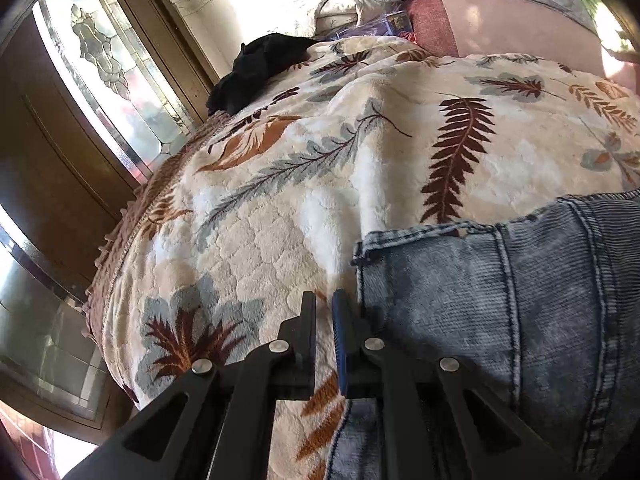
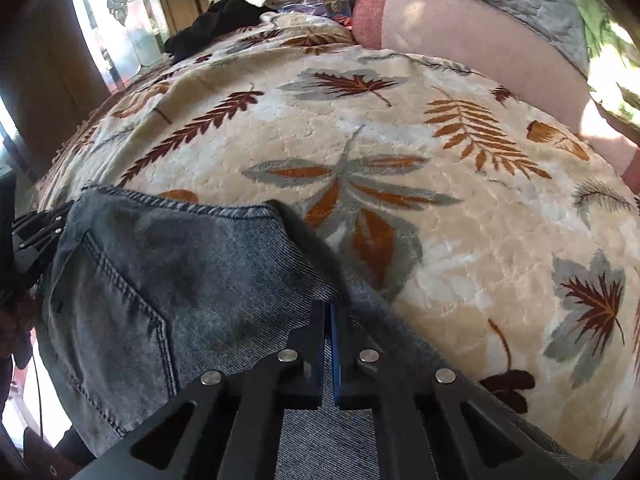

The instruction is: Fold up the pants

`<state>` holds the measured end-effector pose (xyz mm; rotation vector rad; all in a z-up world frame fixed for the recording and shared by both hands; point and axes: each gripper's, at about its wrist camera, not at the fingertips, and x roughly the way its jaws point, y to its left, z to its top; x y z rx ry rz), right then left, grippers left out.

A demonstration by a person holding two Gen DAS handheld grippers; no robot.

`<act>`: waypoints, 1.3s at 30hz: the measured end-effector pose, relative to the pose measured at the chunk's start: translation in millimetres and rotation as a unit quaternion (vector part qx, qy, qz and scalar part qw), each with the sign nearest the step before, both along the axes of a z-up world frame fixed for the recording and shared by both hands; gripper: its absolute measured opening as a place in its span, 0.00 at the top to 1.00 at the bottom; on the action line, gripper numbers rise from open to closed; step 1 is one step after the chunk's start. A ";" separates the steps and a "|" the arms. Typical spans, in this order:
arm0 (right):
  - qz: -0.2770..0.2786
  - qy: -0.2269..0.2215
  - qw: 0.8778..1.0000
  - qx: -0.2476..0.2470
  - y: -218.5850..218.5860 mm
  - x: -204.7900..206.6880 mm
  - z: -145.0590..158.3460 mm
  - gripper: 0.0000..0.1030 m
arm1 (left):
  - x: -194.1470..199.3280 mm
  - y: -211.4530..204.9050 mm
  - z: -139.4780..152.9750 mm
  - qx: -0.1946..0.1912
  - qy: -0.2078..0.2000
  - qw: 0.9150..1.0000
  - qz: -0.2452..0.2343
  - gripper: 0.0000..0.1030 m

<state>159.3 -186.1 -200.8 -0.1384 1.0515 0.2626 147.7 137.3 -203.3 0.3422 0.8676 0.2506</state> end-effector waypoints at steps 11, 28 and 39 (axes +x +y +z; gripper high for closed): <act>-0.046 -0.029 0.997 -0.047 15.1 5.4 20.1 0.98 | -5.6 5.5 17.0 -0.036 0.015 0.999 0.024 0.93; -0.127 -0.177 0.968 -0.128 23.6 -93.8 159.1 0.97 | -78.6 -77.9 100.3 -0.065 -0.047 0.994 -0.067 0.42; -0.144 -0.199 0.962 -0.122 9.9 -118.0 182.4 0.97 | -92.3 -96.9 109.3 -0.065 -0.051 0.993 -0.085 0.42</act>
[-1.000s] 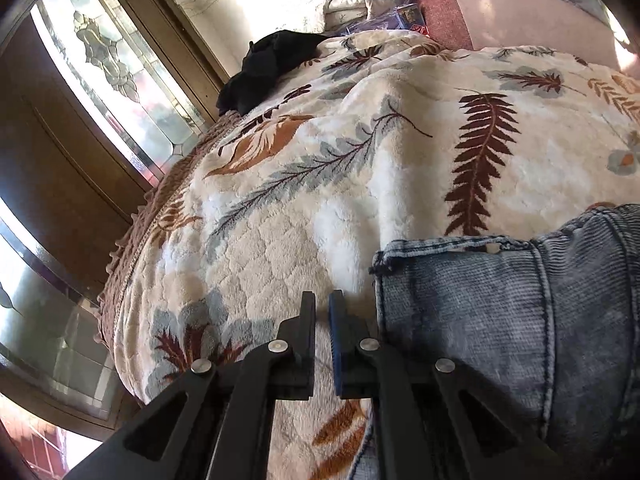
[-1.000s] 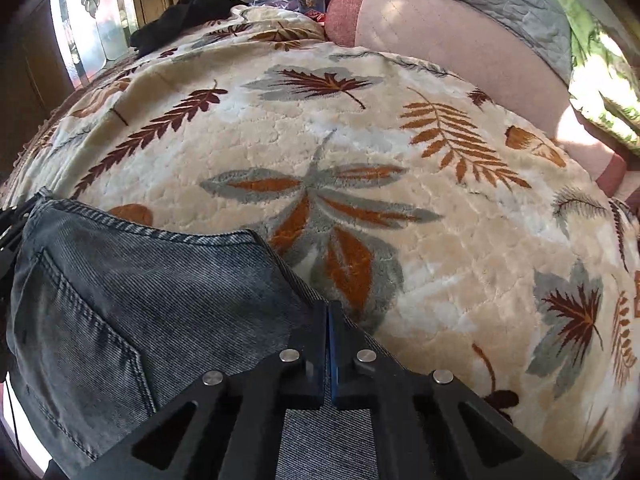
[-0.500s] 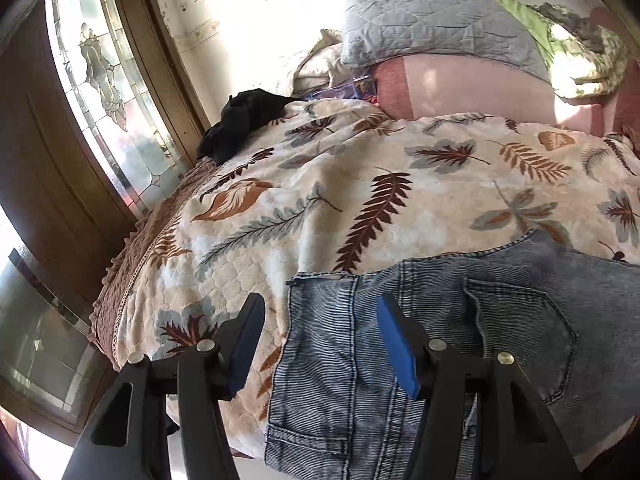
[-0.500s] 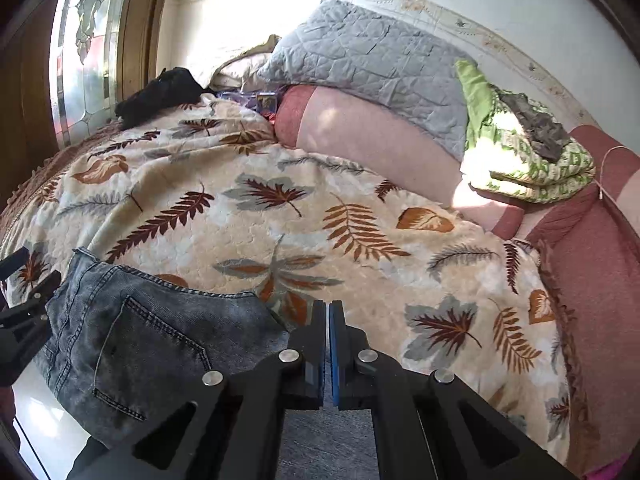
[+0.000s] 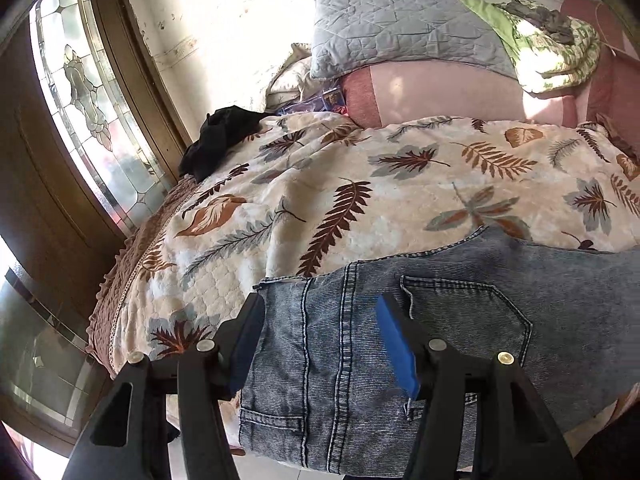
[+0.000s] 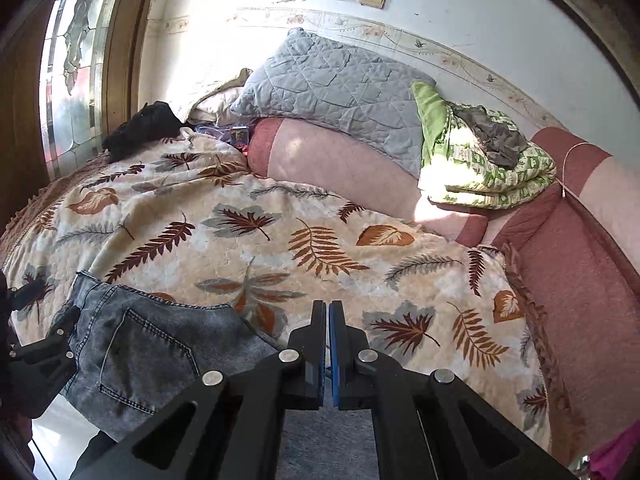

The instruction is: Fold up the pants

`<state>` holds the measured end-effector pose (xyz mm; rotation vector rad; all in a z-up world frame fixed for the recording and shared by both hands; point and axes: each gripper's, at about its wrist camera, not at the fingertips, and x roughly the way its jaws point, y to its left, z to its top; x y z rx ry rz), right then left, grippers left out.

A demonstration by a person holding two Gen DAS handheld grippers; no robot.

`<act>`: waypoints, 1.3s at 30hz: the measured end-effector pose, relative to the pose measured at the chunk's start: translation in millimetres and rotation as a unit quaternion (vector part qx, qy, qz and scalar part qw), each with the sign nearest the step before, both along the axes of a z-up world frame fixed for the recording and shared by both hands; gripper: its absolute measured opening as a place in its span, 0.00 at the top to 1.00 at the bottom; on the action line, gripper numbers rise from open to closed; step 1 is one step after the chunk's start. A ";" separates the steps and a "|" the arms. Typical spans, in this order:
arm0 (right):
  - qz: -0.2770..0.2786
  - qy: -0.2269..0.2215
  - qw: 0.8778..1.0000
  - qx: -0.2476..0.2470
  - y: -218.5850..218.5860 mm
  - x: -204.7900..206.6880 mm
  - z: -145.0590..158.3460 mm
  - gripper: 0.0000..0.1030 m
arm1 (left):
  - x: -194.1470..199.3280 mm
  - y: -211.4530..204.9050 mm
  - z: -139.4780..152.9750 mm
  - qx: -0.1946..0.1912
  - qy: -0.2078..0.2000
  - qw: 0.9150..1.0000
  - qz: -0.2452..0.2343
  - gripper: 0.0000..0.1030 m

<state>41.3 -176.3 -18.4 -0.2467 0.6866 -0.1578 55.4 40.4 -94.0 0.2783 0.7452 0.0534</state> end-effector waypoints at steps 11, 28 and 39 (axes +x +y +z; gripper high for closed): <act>-0.005 -0.028 1.000 -0.008 6.2 -7.5 10.9 0.97 | -0.3 -0.9 -2.4 -0.003 0.008 1.000 -0.005 0.42; -0.009 -0.013 0.998 0.053 -17.1 -11.5 5.1 0.97 | 3.7 19.5 -11.1 0.020 0.018 0.999 0.026 0.36; 0.041 0.086 0.991 0.095 17.0 -9.0 -73.6 0.97 | 0.7 61.7 -8.8 0.006 0.003 0.998 0.066 0.36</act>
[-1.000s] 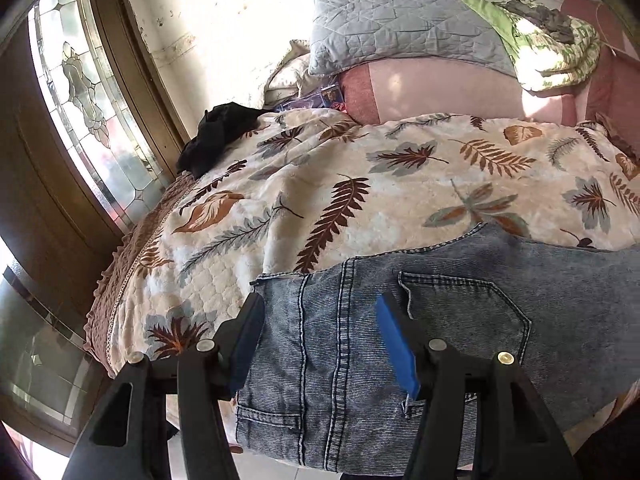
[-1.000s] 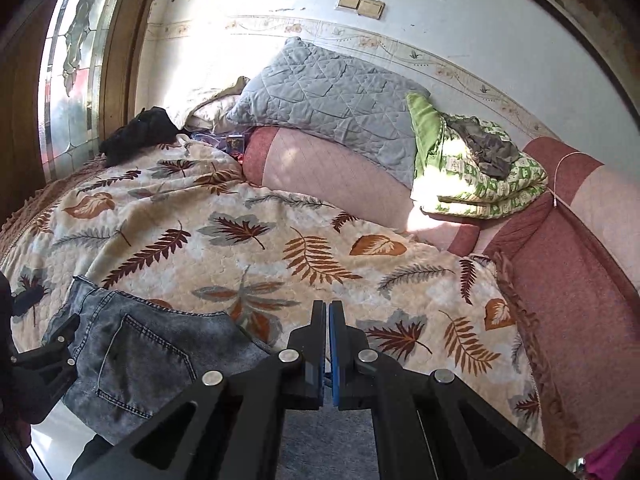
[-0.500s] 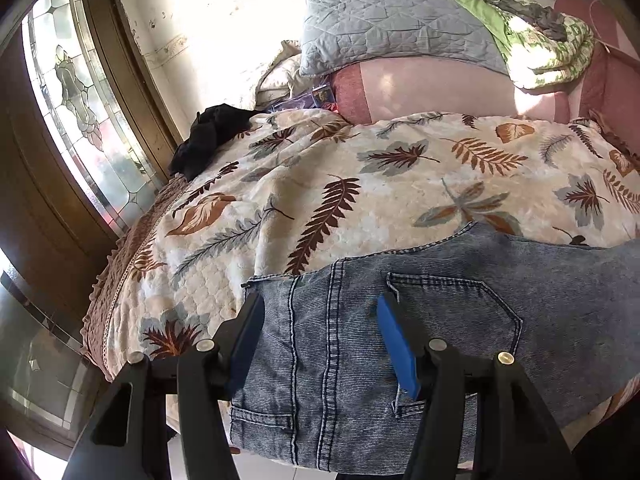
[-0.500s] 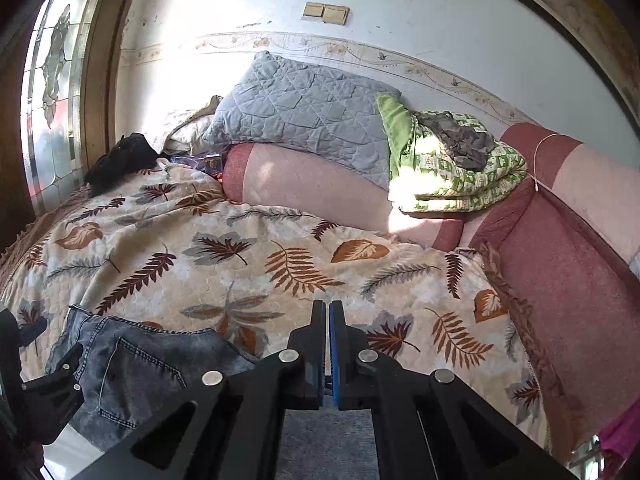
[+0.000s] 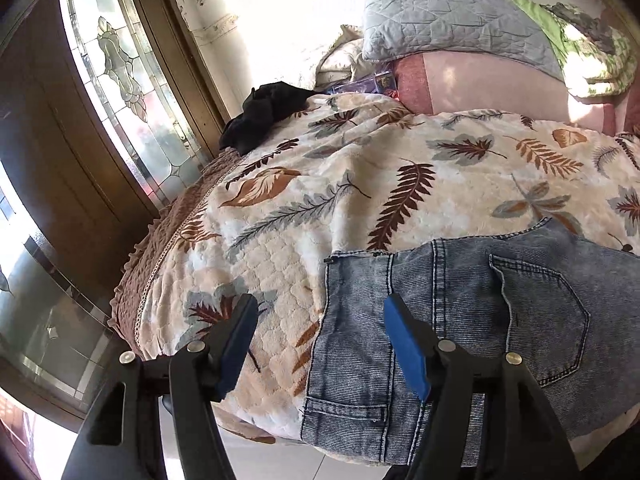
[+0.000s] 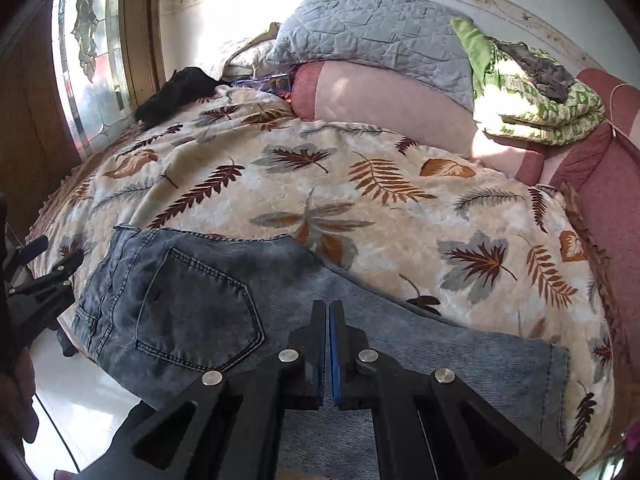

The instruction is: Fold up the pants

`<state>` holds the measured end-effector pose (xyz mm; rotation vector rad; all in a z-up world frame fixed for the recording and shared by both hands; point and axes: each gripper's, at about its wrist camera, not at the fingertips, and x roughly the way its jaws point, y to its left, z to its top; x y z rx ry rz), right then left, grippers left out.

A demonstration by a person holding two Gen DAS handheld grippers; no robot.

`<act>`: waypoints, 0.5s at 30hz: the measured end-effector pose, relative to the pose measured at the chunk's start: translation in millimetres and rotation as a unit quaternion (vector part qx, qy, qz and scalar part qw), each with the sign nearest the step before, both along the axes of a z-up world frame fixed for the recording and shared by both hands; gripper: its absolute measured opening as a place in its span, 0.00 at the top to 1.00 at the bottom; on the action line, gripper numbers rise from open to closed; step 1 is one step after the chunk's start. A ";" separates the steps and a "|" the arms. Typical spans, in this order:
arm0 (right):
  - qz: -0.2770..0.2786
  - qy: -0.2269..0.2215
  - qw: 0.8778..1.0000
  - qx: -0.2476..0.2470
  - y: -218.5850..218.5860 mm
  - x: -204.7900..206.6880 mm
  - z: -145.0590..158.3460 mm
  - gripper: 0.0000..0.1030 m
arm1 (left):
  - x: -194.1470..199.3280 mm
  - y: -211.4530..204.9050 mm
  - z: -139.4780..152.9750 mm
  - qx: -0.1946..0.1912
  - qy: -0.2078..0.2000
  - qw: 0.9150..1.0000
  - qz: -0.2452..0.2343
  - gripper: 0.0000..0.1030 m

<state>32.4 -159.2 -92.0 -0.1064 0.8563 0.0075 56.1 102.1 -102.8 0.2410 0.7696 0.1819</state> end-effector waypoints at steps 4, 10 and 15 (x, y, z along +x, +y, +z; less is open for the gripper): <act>0.008 -0.002 1.000 -0.010 12.2 3.0 1.8 0.97 | -1.4 2.6 5.5 -0.010 -0.012 1.000 -0.005 0.36; 0.013 0.004 1.000 -0.017 23.9 9.4 0.2 0.97 | 0.2 6.8 6.3 -0.021 -0.016 1.000 -0.007 0.36; 0.012 0.010 1.000 -0.019 28.4 12.8 -3.2 0.97 | 1.4 3.2 4.0 -0.025 -0.009 1.000 -0.013 0.36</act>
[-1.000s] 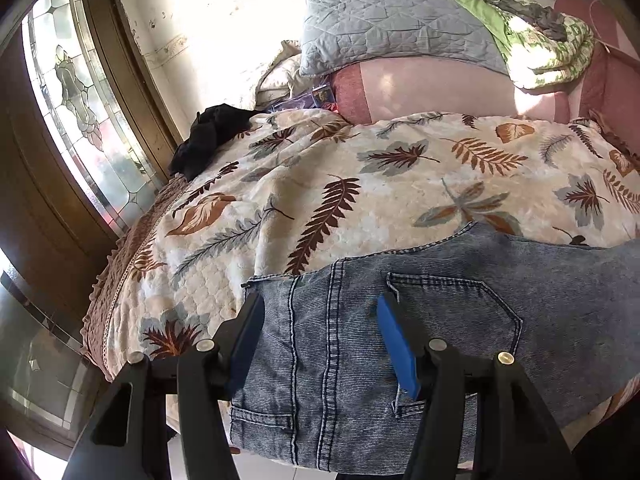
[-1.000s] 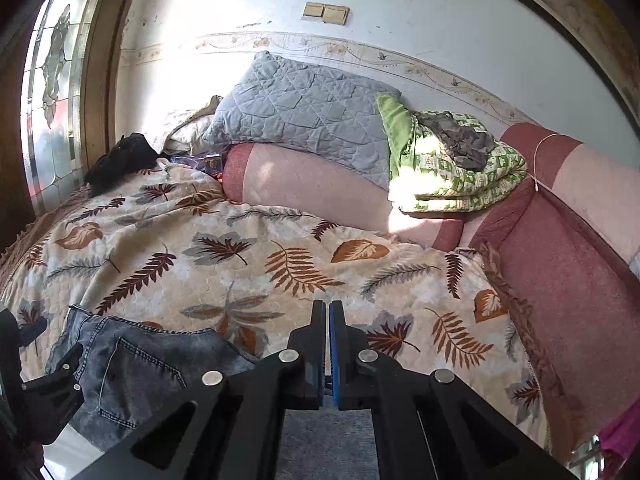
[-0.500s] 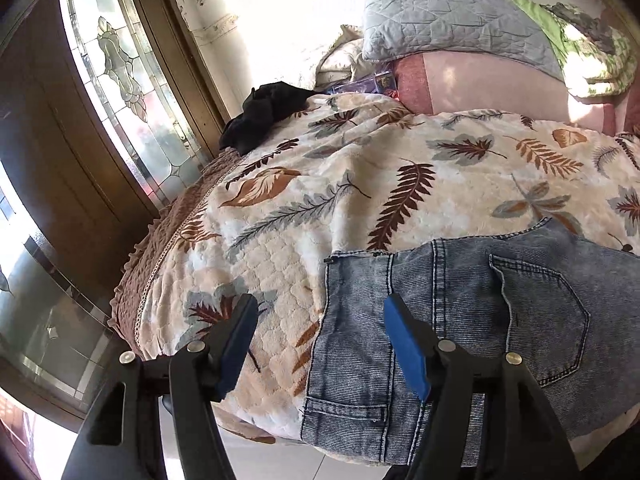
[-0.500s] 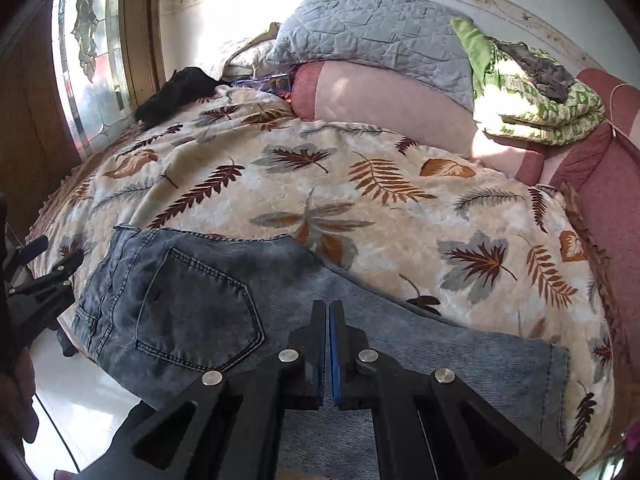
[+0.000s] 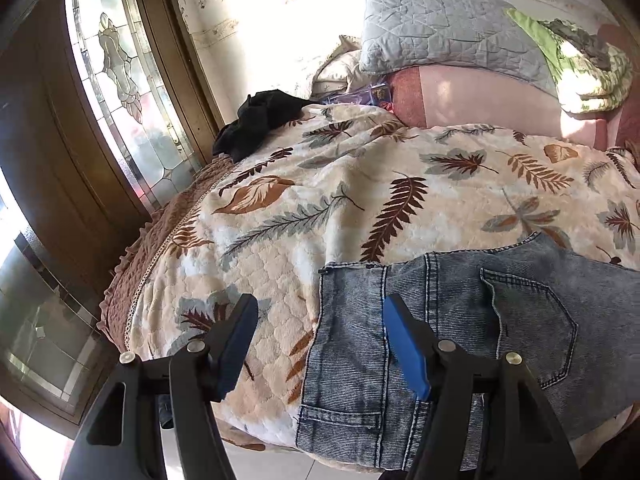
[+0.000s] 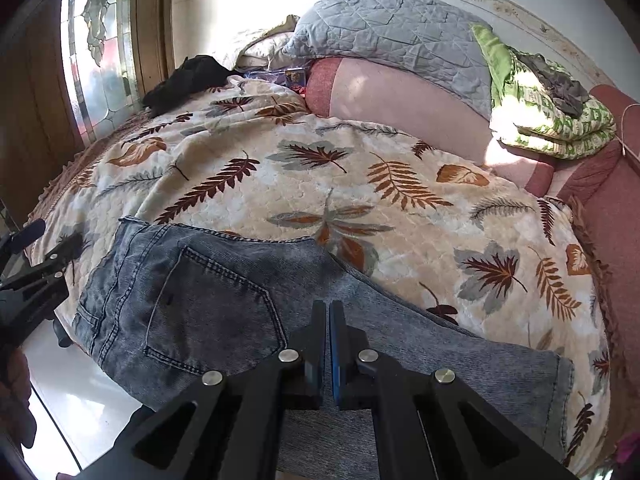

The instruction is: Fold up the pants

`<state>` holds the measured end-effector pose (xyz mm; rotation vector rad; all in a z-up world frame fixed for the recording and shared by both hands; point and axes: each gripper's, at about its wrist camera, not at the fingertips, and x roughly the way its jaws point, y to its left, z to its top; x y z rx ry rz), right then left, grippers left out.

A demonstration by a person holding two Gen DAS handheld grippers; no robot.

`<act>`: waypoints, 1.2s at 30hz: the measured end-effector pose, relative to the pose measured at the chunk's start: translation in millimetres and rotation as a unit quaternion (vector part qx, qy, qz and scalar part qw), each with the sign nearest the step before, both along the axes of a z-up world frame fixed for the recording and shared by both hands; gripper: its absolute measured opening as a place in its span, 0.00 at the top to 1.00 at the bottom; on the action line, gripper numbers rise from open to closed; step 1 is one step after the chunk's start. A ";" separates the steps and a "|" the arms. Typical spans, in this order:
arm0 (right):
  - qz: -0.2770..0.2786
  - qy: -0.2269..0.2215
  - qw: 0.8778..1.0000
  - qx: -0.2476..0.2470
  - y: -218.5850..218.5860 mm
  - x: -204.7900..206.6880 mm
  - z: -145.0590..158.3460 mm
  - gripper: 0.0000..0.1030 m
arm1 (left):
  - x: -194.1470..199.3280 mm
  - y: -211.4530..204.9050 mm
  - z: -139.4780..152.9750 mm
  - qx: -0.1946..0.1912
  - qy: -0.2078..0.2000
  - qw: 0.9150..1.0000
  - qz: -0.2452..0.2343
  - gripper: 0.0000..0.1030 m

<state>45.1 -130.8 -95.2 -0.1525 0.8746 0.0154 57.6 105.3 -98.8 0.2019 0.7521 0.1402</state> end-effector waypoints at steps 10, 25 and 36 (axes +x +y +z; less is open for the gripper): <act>-0.033 0.008 0.999 0.011 -22.8 3.1 -10.1 0.97 | 9.3 -50.5 -1.9 -0.020 0.017 0.998 -0.062 0.36; -0.063 0.020 0.997 0.035 -49.4 11.0 -26.3 0.97 | 19.0 -82.9 0.9 -0.028 0.020 0.995 -0.098 0.36; -0.128 0.008 0.991 0.047 -95.9 1.5 -21.9 0.97 | 9.8 -149.2 40.8 -0.024 -0.015 0.984 -0.176 0.25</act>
